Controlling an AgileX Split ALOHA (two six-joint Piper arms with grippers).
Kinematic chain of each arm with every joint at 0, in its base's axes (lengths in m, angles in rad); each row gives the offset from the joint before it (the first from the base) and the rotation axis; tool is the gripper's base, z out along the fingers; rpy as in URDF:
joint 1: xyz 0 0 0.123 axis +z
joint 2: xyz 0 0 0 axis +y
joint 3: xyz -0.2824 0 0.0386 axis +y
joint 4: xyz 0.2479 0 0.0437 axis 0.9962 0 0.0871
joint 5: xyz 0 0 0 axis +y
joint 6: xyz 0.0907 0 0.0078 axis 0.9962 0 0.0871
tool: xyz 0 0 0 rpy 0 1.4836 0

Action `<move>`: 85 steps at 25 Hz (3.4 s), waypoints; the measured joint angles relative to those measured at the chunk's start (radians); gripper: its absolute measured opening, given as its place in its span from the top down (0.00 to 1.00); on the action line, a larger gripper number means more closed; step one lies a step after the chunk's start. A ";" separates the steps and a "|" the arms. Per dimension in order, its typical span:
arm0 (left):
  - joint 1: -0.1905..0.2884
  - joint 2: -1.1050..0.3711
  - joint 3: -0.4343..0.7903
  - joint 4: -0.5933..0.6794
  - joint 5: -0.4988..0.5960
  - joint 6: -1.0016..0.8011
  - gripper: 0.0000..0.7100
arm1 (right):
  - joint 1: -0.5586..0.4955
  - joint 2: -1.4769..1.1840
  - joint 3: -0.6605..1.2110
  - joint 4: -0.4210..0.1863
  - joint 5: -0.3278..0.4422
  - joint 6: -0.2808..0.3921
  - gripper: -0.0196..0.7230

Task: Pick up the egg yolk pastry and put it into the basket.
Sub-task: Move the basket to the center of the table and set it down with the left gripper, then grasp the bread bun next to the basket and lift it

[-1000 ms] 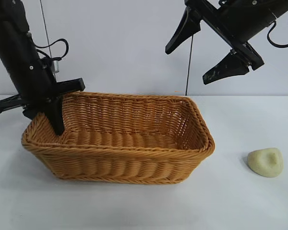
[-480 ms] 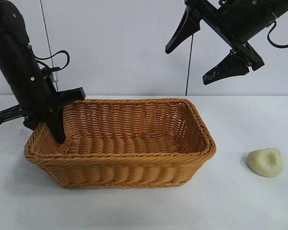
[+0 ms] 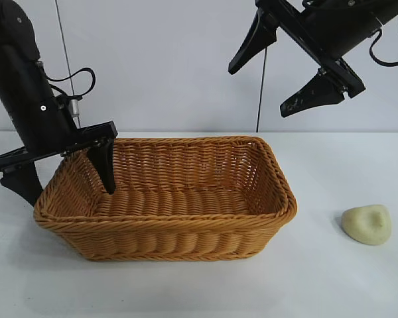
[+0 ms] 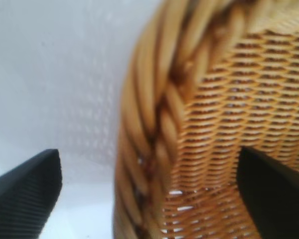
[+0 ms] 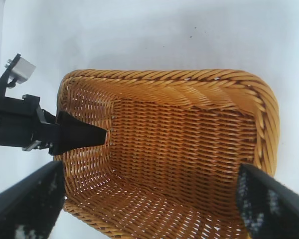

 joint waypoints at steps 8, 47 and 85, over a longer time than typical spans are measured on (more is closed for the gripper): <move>0.000 -0.115 -0.162 0.141 0.138 0.001 0.02 | 0.000 0.000 0.000 0.000 0.000 0.001 0.08; 0.202 -0.626 0.151 0.385 0.196 0.045 0.02 | 0.000 0.000 0.000 0.000 0.000 0.001 0.08; 0.202 -2.155 0.983 0.376 0.056 0.033 0.02 | 0.000 0.000 -0.061 -0.076 0.033 0.020 0.08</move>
